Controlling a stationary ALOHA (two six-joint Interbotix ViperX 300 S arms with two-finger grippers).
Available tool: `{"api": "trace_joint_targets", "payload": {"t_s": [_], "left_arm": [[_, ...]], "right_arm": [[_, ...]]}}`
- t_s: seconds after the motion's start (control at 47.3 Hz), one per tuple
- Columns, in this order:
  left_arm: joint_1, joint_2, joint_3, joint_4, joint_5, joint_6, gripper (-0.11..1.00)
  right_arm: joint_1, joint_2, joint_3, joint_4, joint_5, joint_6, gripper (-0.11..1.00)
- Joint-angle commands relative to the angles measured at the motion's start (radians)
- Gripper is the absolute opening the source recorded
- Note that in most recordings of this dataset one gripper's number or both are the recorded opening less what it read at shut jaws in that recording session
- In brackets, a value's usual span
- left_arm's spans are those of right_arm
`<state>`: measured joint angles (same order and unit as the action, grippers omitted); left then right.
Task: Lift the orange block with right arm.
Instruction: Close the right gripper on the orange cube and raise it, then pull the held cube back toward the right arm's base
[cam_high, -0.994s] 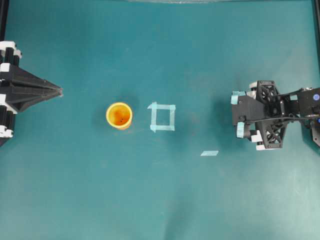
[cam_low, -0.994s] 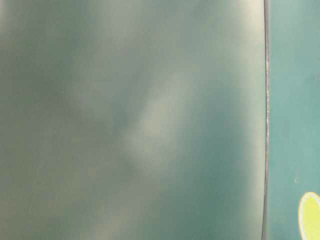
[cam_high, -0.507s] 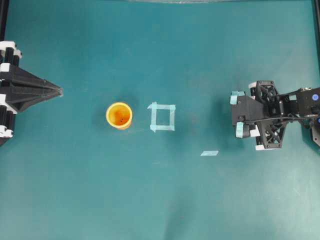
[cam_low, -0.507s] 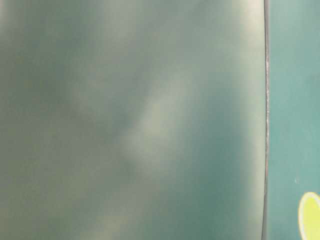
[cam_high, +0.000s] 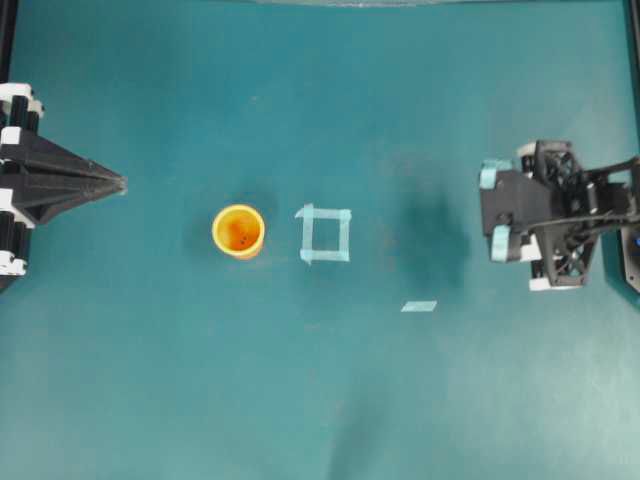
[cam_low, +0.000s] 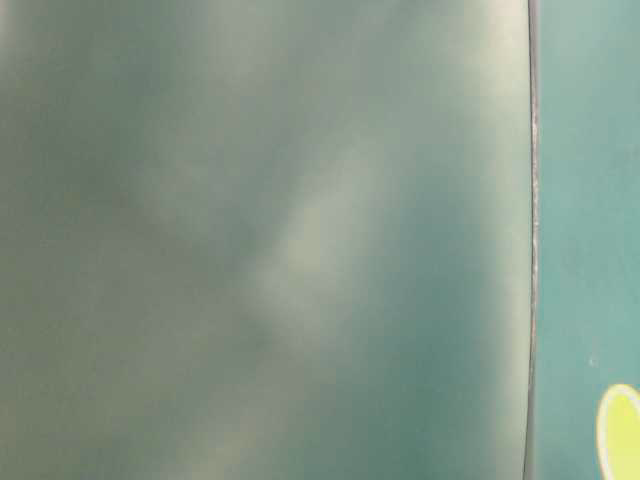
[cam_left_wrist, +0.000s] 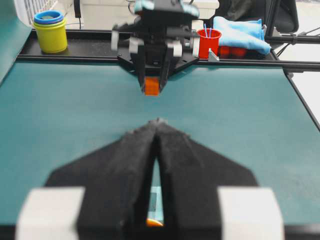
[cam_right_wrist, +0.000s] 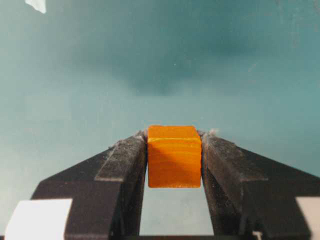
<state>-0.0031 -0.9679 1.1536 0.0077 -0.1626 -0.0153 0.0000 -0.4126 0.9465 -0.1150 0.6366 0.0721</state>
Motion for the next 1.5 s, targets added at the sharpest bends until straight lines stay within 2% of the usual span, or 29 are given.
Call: {"api": "trace_joint_targets", "payload": {"t_s": [0.0,0.55,0.973,1.48], "left_arm": [[-0.002,0.008,-0.025,0.002,-0.003,0.000,0.00],[-0.002,0.006,-0.025,0.002,0.035,0.002,0.00],[-0.002,0.006,-0.025,0.002,0.052,0.002,0.00],[-0.002,0.000,-0.025,0.002,0.055,0.002,0.00]], "right_arm": [[-0.003,-0.052,-0.040,-0.002,0.032,0.000,0.39],[-0.003,-0.176,-0.172,-0.002,0.301,0.000,0.39],[-0.003,-0.183,-0.239,0.000,0.393,0.000,0.39],[-0.003,-0.183,-0.265,0.003,0.414,0.000,0.39]]}}
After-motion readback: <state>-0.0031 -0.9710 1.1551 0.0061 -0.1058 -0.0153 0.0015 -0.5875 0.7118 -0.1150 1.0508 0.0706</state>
